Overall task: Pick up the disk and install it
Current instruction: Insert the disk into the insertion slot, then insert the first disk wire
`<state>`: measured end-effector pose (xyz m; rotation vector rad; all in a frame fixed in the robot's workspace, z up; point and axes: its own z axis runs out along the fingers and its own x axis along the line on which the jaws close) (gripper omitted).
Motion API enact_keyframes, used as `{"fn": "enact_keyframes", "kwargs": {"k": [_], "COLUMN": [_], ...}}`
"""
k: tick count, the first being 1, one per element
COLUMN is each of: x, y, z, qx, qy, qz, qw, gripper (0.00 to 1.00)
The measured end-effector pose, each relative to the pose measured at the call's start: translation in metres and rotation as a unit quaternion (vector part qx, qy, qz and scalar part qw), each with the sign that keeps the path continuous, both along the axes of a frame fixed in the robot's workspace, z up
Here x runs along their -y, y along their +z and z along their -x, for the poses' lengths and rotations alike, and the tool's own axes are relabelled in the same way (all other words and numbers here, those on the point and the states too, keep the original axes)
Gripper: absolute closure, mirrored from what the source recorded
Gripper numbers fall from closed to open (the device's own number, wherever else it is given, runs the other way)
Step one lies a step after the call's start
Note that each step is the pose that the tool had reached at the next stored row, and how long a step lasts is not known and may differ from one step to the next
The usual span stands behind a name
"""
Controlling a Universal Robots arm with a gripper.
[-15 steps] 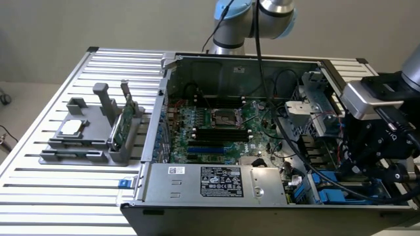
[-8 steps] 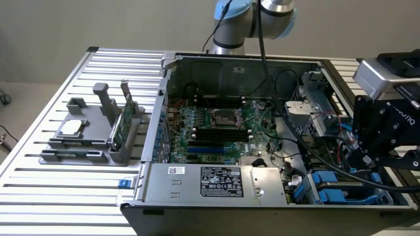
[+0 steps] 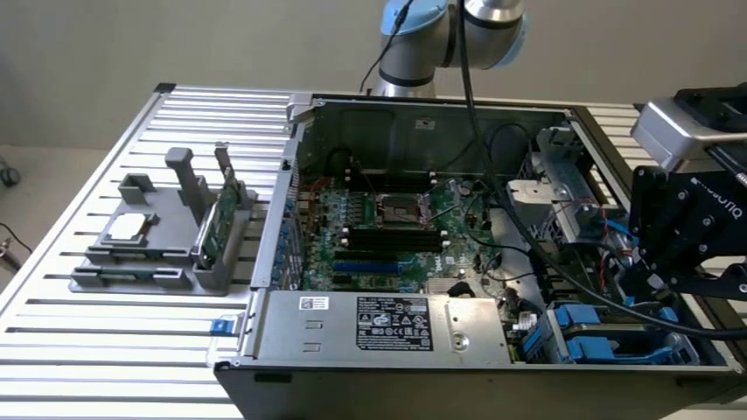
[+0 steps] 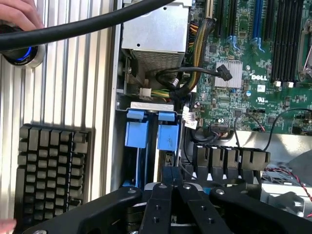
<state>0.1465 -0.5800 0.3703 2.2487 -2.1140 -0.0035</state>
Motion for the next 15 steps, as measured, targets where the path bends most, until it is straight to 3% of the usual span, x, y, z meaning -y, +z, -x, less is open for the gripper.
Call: {"fn": "enact_keyframes", "kwargs": {"k": [15], "x": [0.0], "y": [0.0007], "z": [0.0], "qx": [0.0], "qy": [0.0], "qz": [0.0], "qw": [1.0], "gripper": [0.89]}}
